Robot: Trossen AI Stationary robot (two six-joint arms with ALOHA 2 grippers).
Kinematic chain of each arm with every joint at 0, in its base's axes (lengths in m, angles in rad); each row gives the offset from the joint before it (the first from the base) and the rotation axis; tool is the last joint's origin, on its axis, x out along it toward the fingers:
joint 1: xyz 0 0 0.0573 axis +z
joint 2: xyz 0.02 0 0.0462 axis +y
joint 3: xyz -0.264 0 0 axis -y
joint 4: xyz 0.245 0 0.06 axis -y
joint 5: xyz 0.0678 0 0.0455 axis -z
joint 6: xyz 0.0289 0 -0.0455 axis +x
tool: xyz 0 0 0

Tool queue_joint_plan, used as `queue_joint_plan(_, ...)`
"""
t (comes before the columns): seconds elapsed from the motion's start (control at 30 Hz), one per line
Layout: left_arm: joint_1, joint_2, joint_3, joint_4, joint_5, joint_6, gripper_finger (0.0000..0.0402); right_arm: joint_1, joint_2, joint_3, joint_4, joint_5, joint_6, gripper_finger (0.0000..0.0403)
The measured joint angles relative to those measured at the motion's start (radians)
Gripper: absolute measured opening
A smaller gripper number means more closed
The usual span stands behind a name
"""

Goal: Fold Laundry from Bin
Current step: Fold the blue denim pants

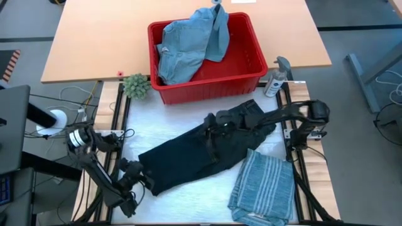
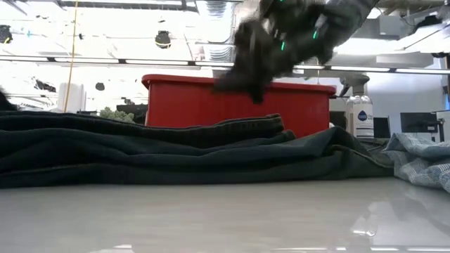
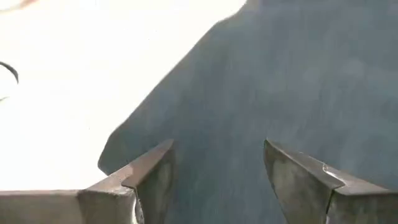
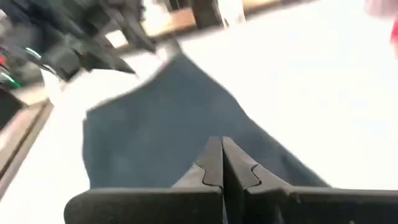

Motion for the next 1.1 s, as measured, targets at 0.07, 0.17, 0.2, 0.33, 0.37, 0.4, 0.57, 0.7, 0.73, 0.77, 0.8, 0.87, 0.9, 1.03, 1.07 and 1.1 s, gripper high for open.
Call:
queue_joint_plan(0.07, 0.0, -0.056, 0.017, -0.02, -0.089, -0.019, 0.0233, 0.003, -0.045, 0.003, 0.034, 0.0, -0.01, 0.0017)
queue_joint_plan(0.17, 0.001, -0.121, 0.026, 0.084, -0.309, 0.029, 0.0233, 0.031, -0.064, 0.002, 0.05, 0.0, -0.033, 0.0017)
queue_joint_plan(0.2, 0.003, -0.127, 0.027, 0.157, -0.364, 0.087, 0.0233, 0.044, -0.06, 0.002, 0.055, 0.0, -0.039, 0.0017)
queue_joint_plan(0.33, 0.048, -0.102, 0.027, 0.467, -0.31, 0.428, 0.0233, 0.093, -0.026, 0.001, 0.074, -0.004, -0.035, 0.0017)
queue_joint_plan(0.37, 0.058, -0.082, 0.028, 0.528, -0.292, 0.494, 0.0233, 0.104, -0.017, 0.001, 0.071, -0.004, -0.035, 0.0017)
queue_joint_plan(0.4, 0.067, -0.06, 0.027, 0.581, -0.286, 0.544, 0.0233, 0.113, -0.003, 0.001, 0.074, -0.005, -0.035, 0.0017)
queue_joint_plan(0.57, 0.082, 0.06, 0.028, 0.642, -0.297, 0.497, 0.0233, 0.131, 0.05, 0.001, 0.103, -0.002, -0.008, 0.0017)
queue_joint_plan(0.7, 0.066, 0.173, 0.028, 0.669, -0.294, 0.333, 0.0233, 0.134, 0.092, 0.001, 0.147, -0.015, 0.019, 0.0017)
queue_joint_plan(0.73, 0.063, 0.209, 0.028, 0.702, -0.294, 0.316, 0.0233, 0.136, 0.095, 0.001, 0.157, -0.024, 0.021, 0.0017)
queue_joint_plan(0.77, 0.062, 0.238, 0.029, 0.728, -0.293, 0.319, 0.0233, 0.136, 0.095, 0.001, 0.16, -0.024, 0.021, 0.0017)
queue_joint_plan(0.8, 0.061, 0.258, 0.033, 0.743, -0.289, 0.337, 0.0233, 0.136, 0.095, 0.001, 0.163, -0.025, 0.021, 0.0017)
queue_joint_plan(0.87, 0.064, 0.292, 0.053, 0.74, -0.269, 0.361, 0.0233, 0.136, 0.092, 0.001, 0.167, -0.025, 0.021, 0.0017)
queue_joint_plan(0.9, 0.066, 0.302, 0.067, 0.726, -0.261, 0.362, 0.0233, 0.136, 0.092, 0.001, 0.164, -0.026, 0.021, 0.0017)
queue_joint_plan(1.03, 0.07, 0.291, 0.12, 0.521, -0.224, 0.226, 0.0233, 0.136, 0.089, 0.001, 0.177, -0.026, 0.021, 0.0017)
queue_joint_plan(1.07, 0.071, 0.275, 0.132, 0.448, -0.194, 0.184, 0.0233, 0.136, 0.089, 0.001, 0.176, -0.026, 0.021, 0.0017)
queue_joint_plan(1.1, 0.071, 0.252, 0.145, 0.374, -0.165, 0.149, 0.0233, 0.136, 0.089, 0.001, 0.177, -0.026, 0.026, 0.0017)
